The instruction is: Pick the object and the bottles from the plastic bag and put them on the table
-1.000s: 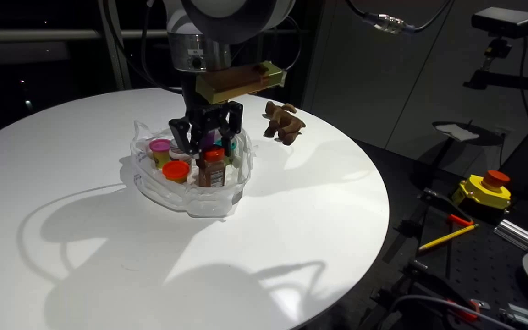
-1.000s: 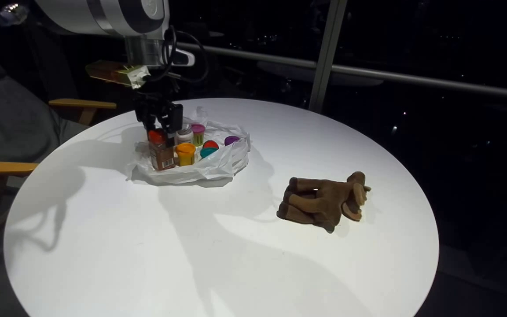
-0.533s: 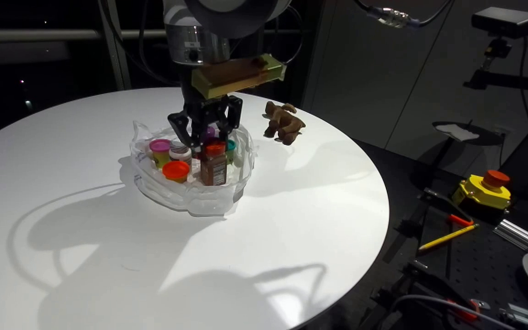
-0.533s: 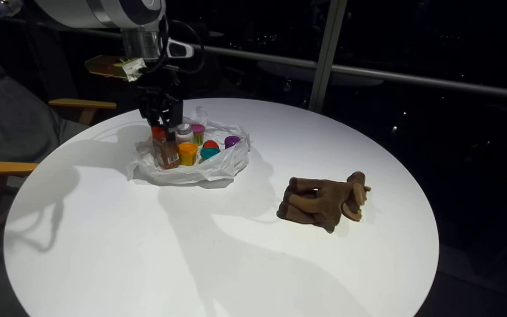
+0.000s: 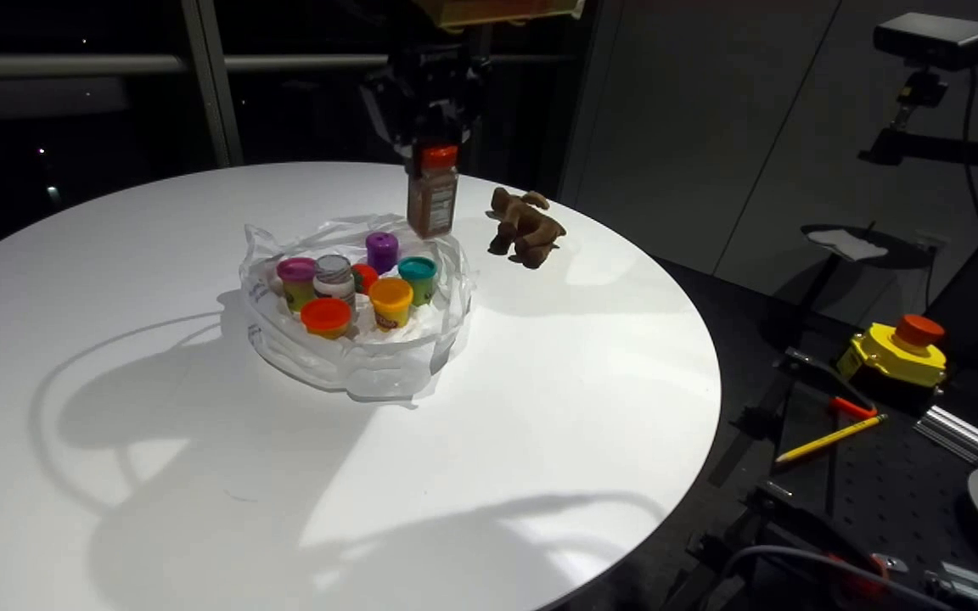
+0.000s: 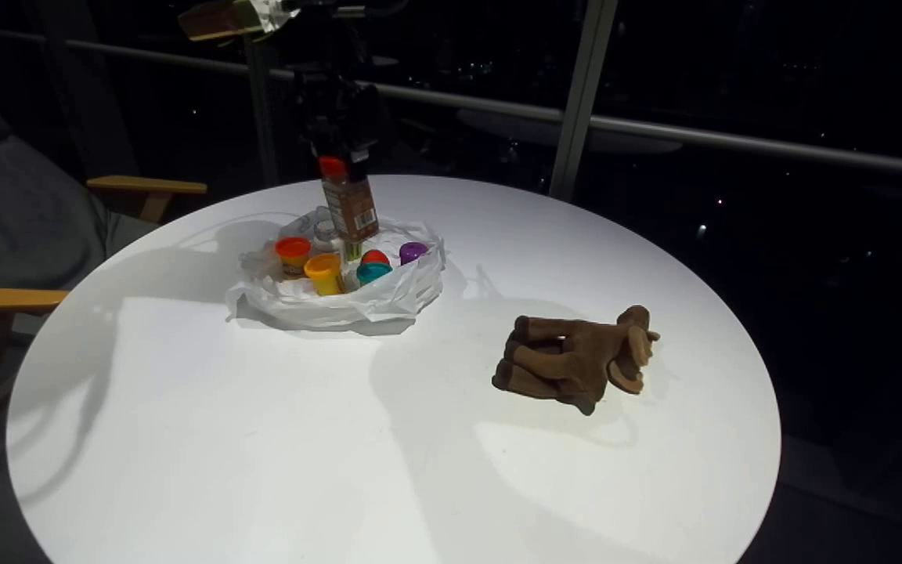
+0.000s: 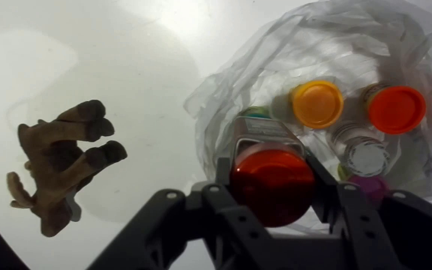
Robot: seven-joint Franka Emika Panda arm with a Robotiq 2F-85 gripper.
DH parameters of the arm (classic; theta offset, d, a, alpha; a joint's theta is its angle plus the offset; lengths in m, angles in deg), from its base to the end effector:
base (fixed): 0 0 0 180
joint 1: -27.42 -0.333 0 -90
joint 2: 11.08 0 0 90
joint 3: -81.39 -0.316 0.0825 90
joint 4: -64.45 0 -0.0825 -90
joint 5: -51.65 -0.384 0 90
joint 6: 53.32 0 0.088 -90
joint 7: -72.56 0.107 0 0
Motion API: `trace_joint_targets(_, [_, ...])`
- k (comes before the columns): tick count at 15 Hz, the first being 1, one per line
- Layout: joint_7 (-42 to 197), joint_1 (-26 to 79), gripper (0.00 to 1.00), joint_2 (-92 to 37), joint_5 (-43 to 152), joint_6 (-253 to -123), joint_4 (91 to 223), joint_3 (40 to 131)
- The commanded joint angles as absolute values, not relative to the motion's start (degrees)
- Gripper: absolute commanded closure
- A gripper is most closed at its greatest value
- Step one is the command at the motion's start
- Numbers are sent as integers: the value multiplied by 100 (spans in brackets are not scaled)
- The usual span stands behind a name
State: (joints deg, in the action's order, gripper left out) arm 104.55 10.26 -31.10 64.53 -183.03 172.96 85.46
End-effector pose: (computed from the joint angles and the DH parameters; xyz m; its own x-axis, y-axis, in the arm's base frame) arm 0.6125 0.1390 0.3230 0.9790 -0.1719 0.1095 -0.1885 -0.9681 0.1652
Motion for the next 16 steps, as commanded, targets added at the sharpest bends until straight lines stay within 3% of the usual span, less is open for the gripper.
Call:
trace_joint_targets(1, [10140, 1540, 74, -2667, 6601, -18342, 17707, 8587])
trace_joint_targets(7, [8962, 2402, 74, -3393, 6213, -19021, 17771, 8553])
trace_joint_targets(16, [7909, 2833, 74, -4124, 5358, -19805, 17695, 8293])
